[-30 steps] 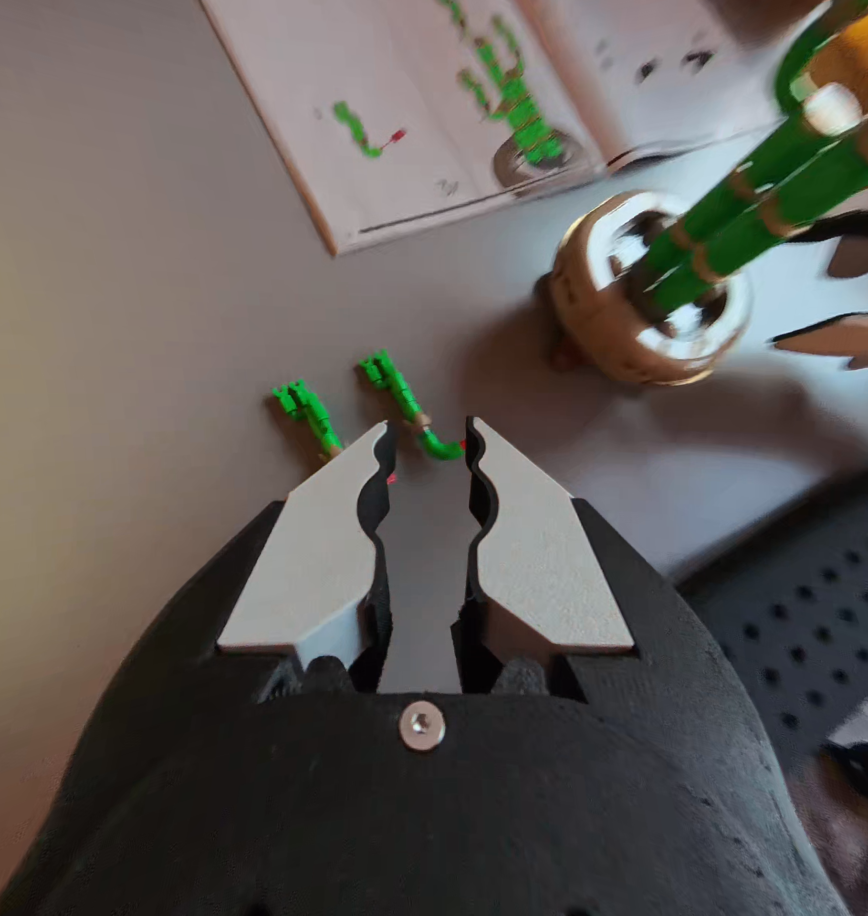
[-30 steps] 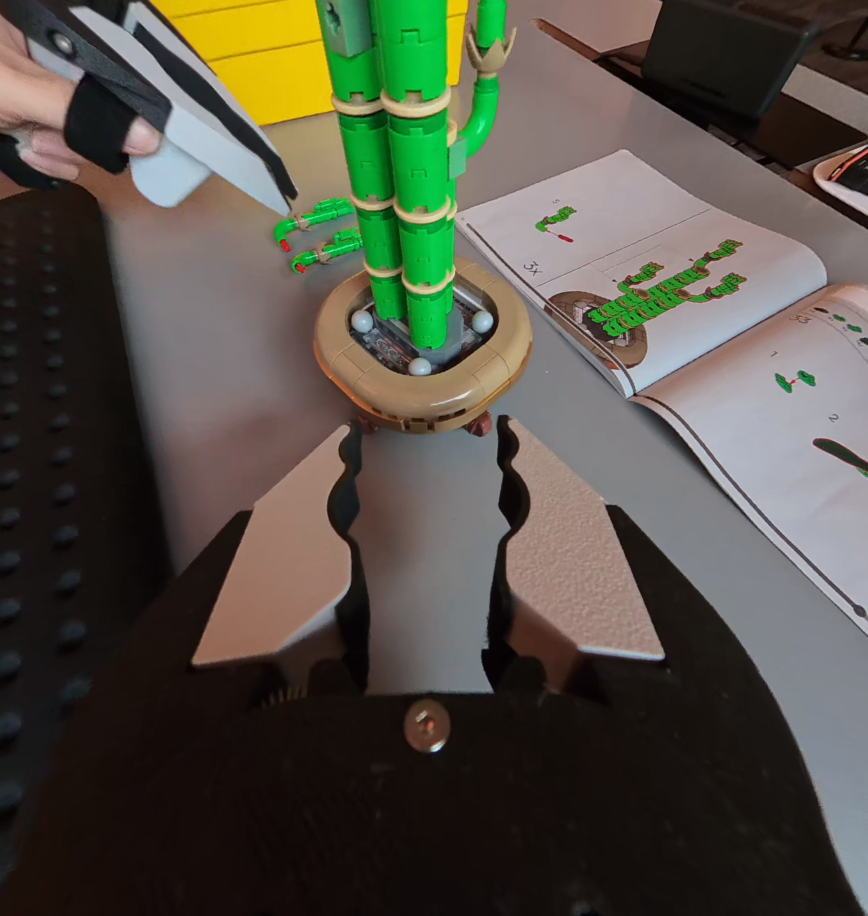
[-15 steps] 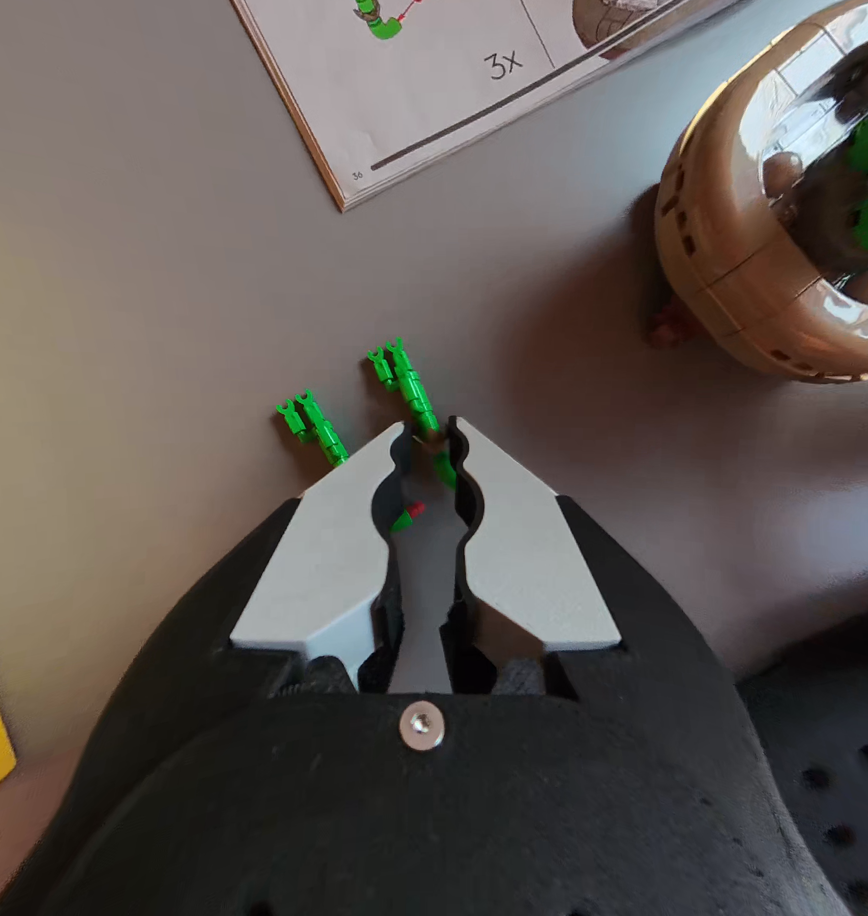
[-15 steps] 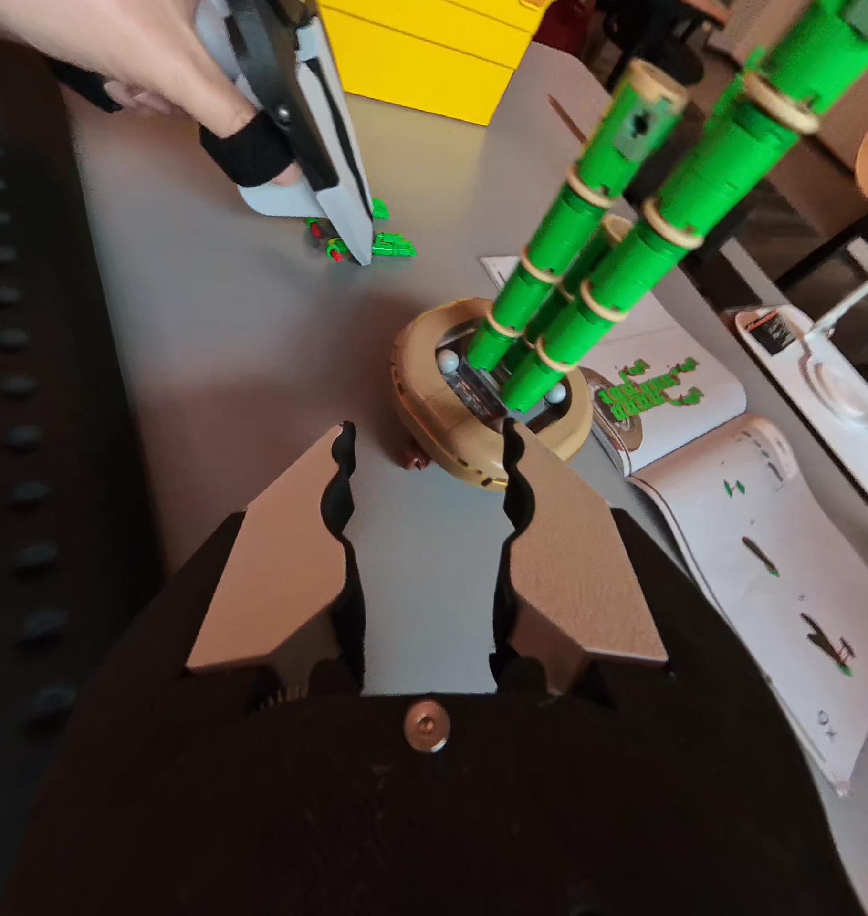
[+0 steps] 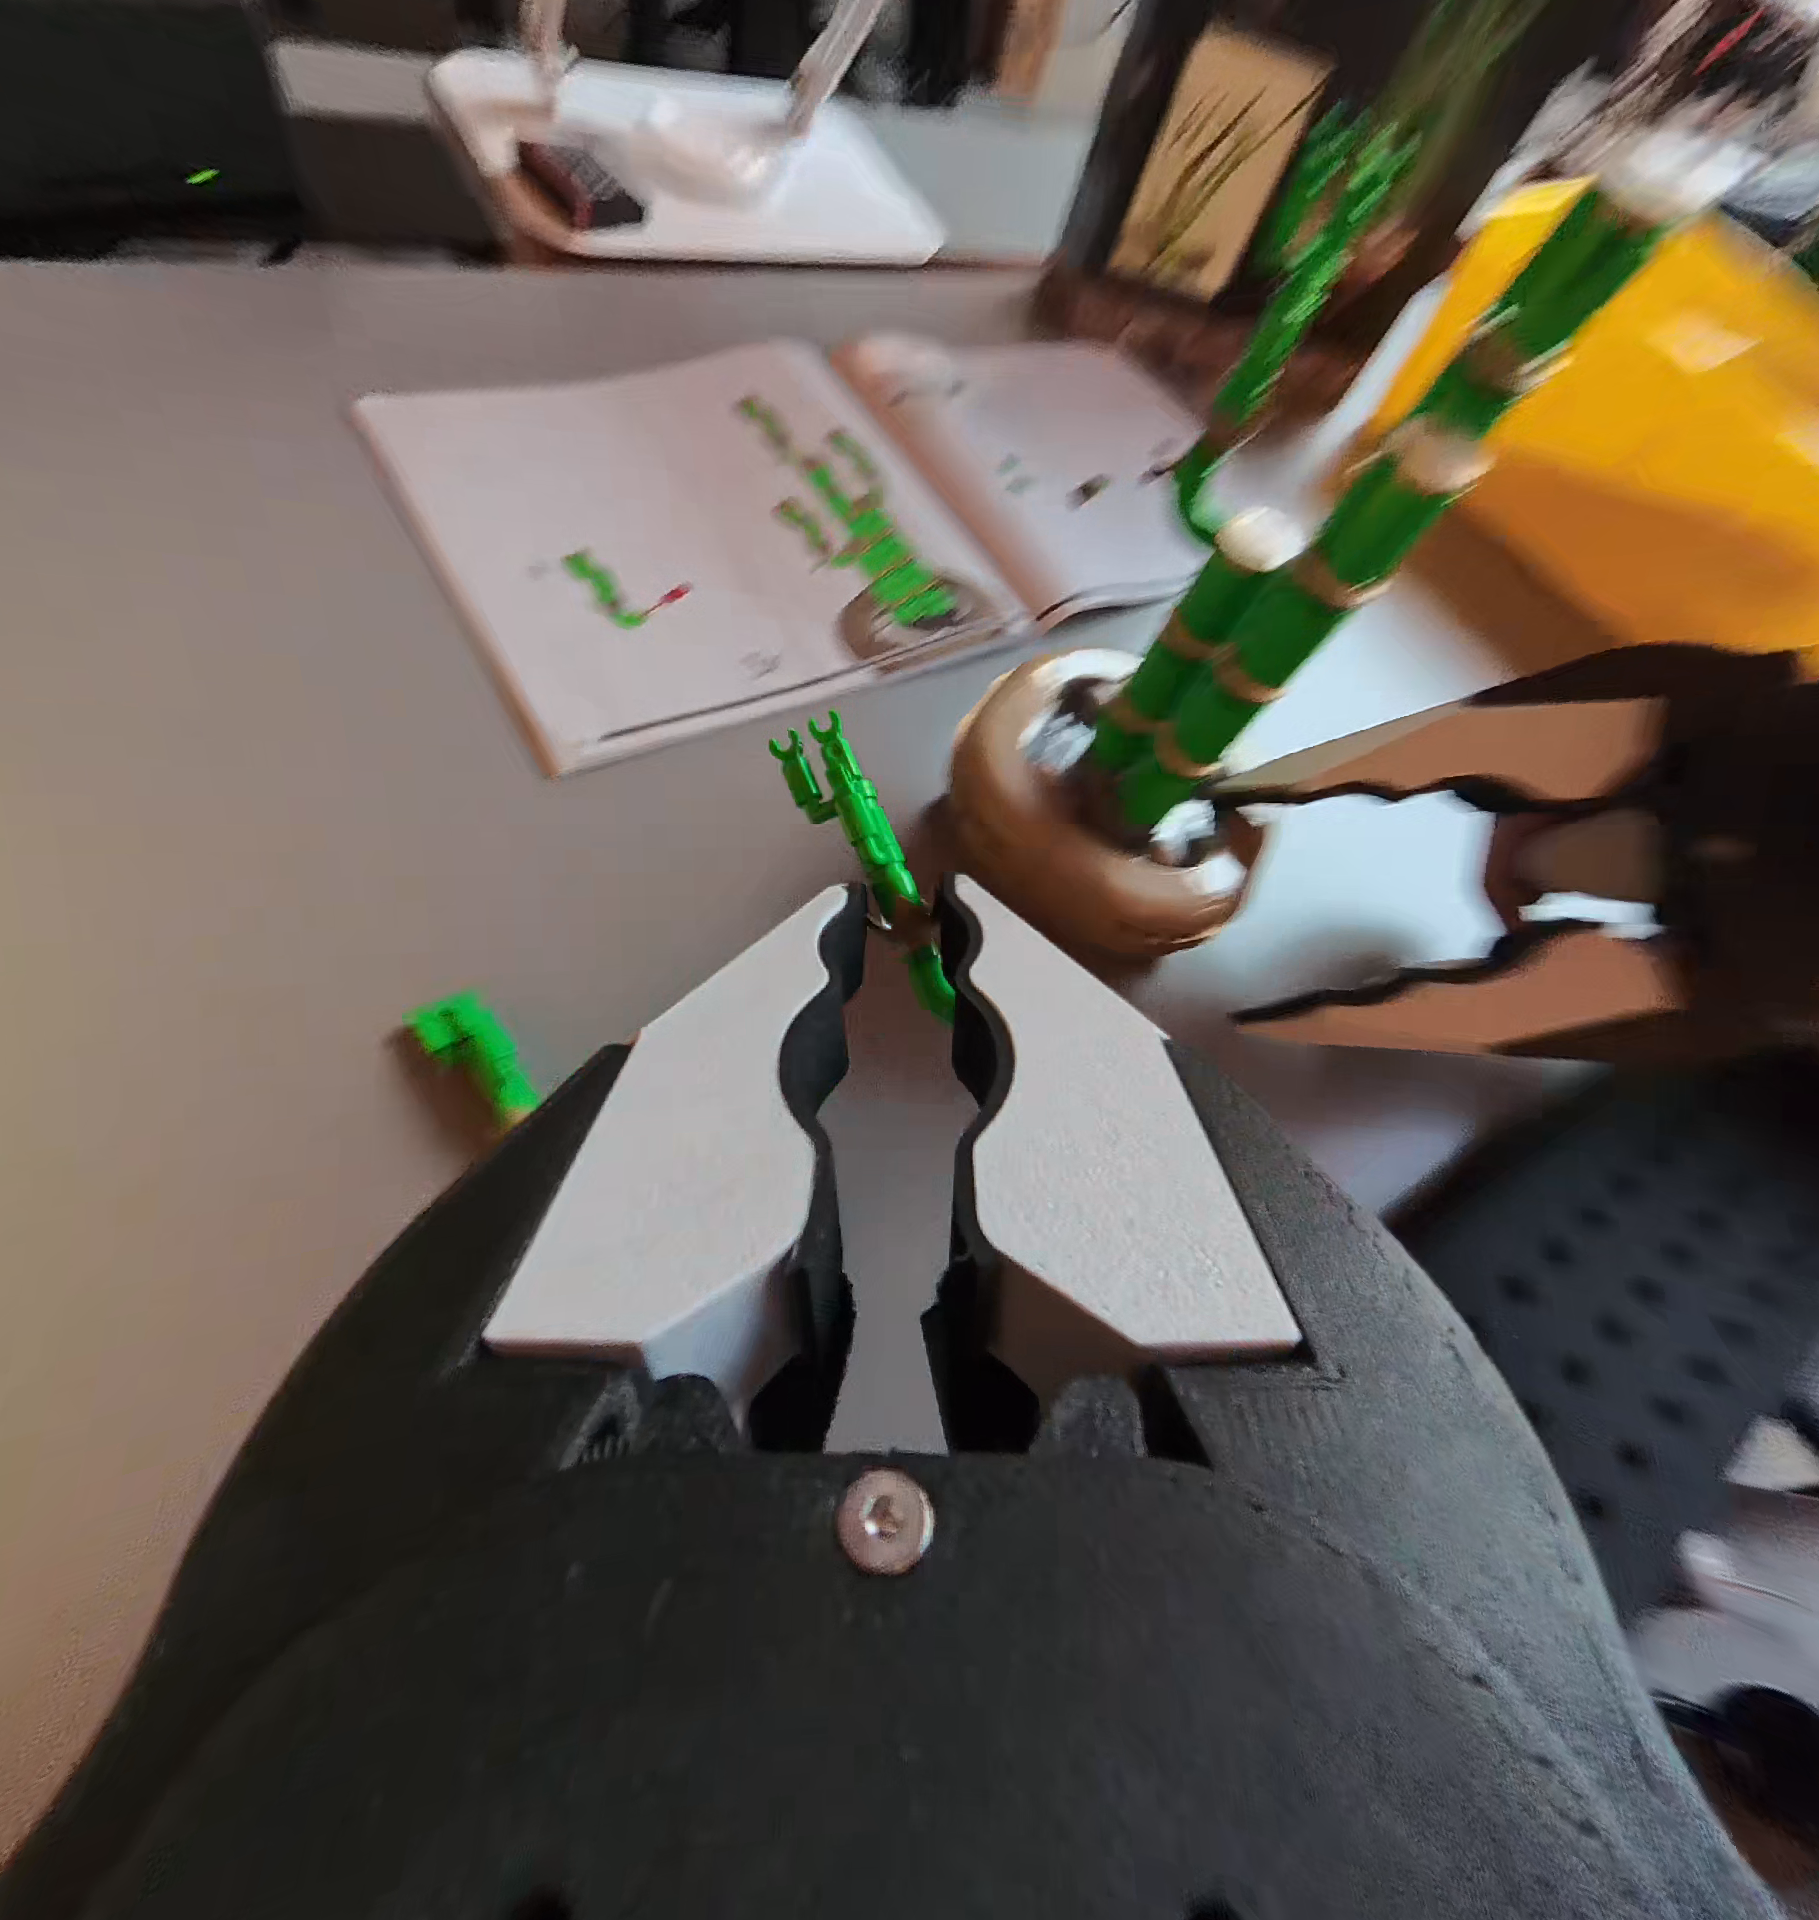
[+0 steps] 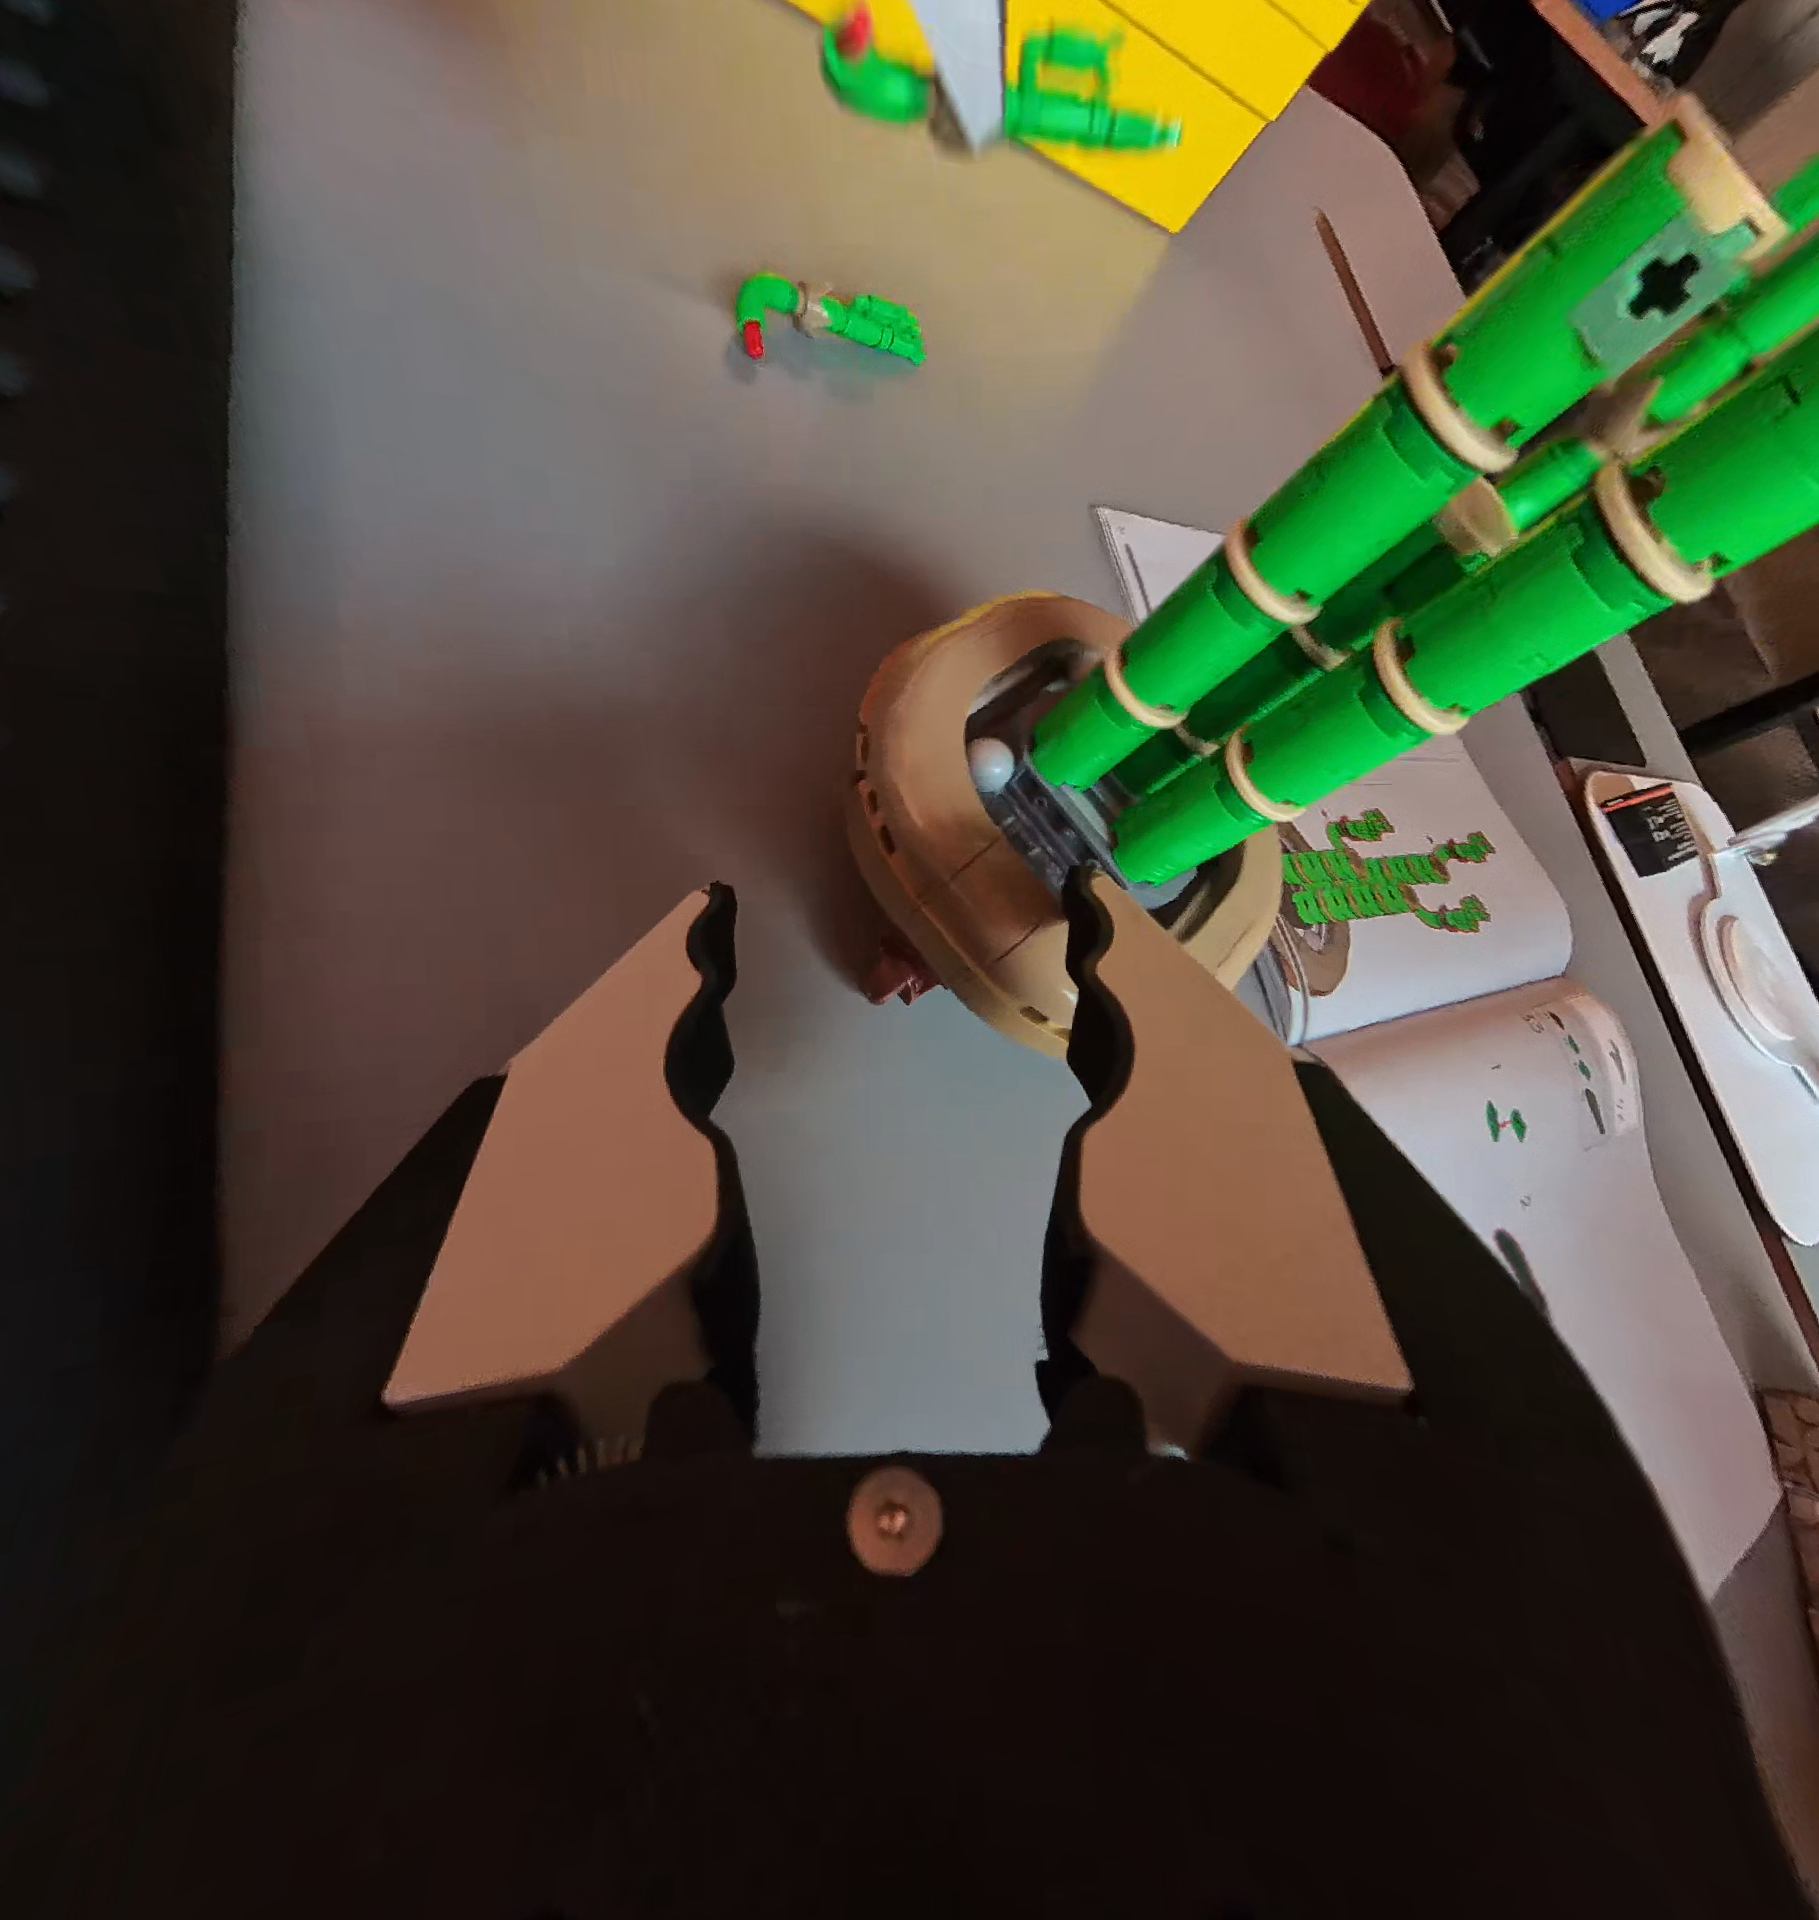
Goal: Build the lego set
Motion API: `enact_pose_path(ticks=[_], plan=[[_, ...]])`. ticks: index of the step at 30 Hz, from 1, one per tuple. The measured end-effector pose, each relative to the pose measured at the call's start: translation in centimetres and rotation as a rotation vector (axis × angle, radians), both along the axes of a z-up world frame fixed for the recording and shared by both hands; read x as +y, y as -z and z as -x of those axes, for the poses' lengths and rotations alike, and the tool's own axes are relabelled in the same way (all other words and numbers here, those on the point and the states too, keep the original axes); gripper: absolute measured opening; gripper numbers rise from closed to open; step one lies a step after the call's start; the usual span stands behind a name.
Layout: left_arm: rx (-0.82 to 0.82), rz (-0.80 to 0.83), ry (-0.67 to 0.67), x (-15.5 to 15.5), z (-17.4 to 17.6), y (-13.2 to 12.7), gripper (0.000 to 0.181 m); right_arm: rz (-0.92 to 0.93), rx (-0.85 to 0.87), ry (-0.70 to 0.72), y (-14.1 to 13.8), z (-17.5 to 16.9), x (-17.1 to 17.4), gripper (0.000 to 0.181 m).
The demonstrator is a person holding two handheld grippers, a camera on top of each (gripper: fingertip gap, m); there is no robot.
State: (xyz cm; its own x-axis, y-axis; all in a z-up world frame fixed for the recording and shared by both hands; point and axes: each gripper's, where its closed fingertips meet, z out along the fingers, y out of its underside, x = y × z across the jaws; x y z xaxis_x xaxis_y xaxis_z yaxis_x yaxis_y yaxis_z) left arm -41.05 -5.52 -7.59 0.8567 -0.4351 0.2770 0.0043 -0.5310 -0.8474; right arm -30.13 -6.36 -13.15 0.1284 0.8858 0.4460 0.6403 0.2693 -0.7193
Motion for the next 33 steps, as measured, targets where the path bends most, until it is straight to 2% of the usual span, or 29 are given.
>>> enact_pose_path(ticks=[1, 5, 7, 10, 13, 15, 19, 25, 30, 33], plan=[[-0.082, -0.022, 0.039, -0.5, -0.9, -1.2, 0.013, 0.005, -0.005, -0.009, 0.0, -0.5, 0.5, 0.065], [-0.366, -0.108, 0.186, -2.5, -3.7, -5.6, 0.012, 0.002, -0.028, -0.067, -0.1, -2.8, 2.3, 0.065], [-0.489, -0.18, 0.266, -3.7, -5.0, -7.9, 0.012, 0.053, 0.044, -0.122, -1.3, -3.2, 1.3, 0.065], [-0.666, -0.275, 0.408, -6.3, -7.4, -11.0, 0.012, 0.14, 0.302, -0.219, -6.8, -2.5, -3.4, 0.061], [-0.765, -0.315, 0.569, -8.6, -10.7, -12.2, 0.012, 0.467, 0.609, -0.317, -12.8, -1.1, -9.0, 0.058], [-0.809, -0.344, 0.662, -9.7, -12.7, -12.8, 0.012, 0.697, 0.713, -0.33, -14.4, -0.6, -10.3, 0.056], [-0.862, -0.332, 0.767, -10.6, -15.1, -13.2, 0.012, 0.991, 0.879, -0.386, -16.0, -1.8, -10.3, 0.041], [-0.839, -0.302, 0.791, -10.8, -15.9, -12.0, 0.011, 1.006, 1.063, -0.357, -17.4, -5.6, -8.3, 0.039], [-0.844, -0.243, 0.828, -11.2, -16.7, -10.7, 0.011, 1.044, 1.034, -0.342, -16.6, -5.5, -8.5, 0.039], [-0.843, -0.187, 0.863, -11.6, -17.5, -9.9, 0.012, 1.069, 1.008, -0.395, -16.0, -5.2, -9.5, 0.037]])
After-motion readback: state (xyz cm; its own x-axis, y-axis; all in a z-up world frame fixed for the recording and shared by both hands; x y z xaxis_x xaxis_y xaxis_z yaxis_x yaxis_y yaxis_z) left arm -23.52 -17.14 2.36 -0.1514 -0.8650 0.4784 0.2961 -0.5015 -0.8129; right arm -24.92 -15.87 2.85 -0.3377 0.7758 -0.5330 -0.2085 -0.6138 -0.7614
